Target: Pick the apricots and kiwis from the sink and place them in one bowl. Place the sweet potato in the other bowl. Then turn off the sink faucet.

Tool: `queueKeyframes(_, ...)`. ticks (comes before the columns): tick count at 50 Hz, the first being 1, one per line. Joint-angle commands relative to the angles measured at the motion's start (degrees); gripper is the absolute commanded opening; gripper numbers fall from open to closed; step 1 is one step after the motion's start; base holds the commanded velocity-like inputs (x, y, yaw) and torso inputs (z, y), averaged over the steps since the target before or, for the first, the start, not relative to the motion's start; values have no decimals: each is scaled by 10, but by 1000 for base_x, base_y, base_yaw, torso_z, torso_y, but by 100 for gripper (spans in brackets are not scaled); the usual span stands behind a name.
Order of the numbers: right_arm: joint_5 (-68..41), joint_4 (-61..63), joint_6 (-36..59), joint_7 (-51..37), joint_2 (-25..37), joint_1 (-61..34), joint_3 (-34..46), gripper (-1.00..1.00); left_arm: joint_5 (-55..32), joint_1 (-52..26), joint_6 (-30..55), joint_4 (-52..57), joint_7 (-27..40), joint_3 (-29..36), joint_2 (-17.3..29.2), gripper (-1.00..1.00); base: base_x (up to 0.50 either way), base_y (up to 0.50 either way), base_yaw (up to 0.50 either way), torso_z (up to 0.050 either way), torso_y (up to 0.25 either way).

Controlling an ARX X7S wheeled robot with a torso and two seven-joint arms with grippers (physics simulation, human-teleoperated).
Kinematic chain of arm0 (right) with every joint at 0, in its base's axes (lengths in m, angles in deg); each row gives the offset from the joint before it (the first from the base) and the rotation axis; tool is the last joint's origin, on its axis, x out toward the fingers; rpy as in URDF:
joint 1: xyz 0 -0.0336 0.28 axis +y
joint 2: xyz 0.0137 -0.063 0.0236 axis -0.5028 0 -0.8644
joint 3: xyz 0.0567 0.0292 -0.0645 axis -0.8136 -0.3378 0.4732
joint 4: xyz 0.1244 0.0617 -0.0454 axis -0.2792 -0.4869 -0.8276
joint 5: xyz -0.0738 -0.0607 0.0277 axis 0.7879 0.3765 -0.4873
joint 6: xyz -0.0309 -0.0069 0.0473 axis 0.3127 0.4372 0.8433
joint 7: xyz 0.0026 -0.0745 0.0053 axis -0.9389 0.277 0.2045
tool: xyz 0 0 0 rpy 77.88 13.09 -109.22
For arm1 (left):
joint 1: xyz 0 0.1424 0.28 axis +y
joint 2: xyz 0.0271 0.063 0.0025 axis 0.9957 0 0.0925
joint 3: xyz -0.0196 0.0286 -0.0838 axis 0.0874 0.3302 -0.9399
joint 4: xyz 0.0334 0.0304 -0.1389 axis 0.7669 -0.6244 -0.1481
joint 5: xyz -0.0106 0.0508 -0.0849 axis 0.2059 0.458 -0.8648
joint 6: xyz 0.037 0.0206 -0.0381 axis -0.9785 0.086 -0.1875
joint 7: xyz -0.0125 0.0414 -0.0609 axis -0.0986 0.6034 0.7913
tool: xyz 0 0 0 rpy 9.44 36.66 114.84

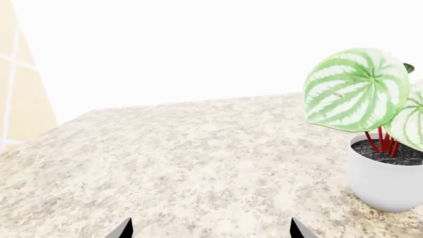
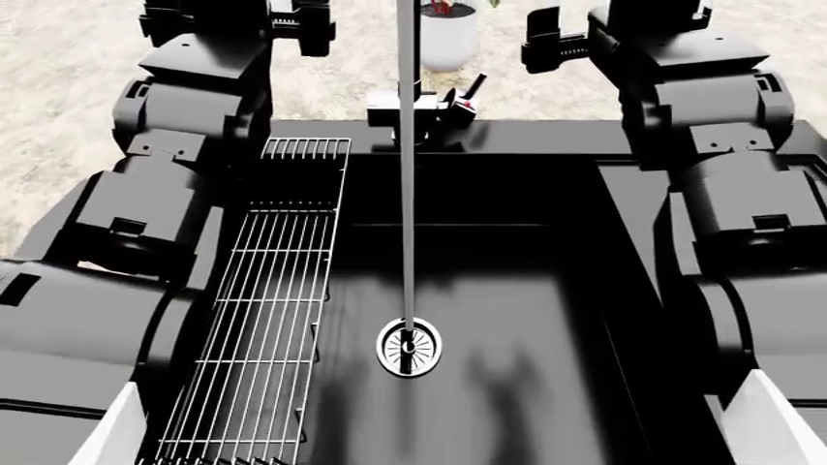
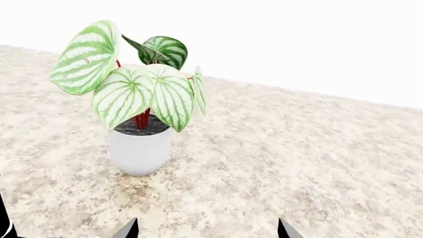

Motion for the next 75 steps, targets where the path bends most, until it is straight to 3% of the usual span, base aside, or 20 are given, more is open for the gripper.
queueKeyframes(1, 34, -10, 3, 17, -9, -7, -14, 100, 27, -2, 4, -4, -11, -2, -2, 100, 500, 1, 0, 0, 0)
queueKeyframes(25, 29, -10, 12, 16, -9, -32, -6, 100, -23, -9, 3, -4, -6, 47, -2, 100, 500, 1, 0, 0, 0)
queueKeyframes(36, 30, -10, 14, 25, -11, -35, -3, 100, -62, -16, -10, -4, -3, 84, -2, 100, 0, 0, 0, 0, 0)
queueKeyframes(42, 34, -10, 34, 35, -12, -75, 4, 100, -28, -41, 10, -4, -18, 62, -2, 100, 0, 0, 0, 0, 0)
queueKeyframes(50, 33, -10, 61, 55, -16, -97, 21, 100, -69, -62, 19, -4, -33, 112, -2, 100, 0, 0, 0, 0, 0)
queueKeyframes(55, 31, -10, 66, 61, -17, -89, 24, 100, -53, -61, 22, -4, -23, 93, -2, 100, 0, 0, 0, 0, 0)
queueKeyframes(67, 31, -10, 71, 63, -17, -93, 29, 100, -61, -66, 26, -4, -29, 125, -2, 100, 0, 0, 0, -8, -212)
queueKeyframes(75, 33, -10, 66, 52, -6, -90, 31, 100, -40, -62, 34, -4, -26, 96, -2, 100, 0, 0, 0, 0, -9)
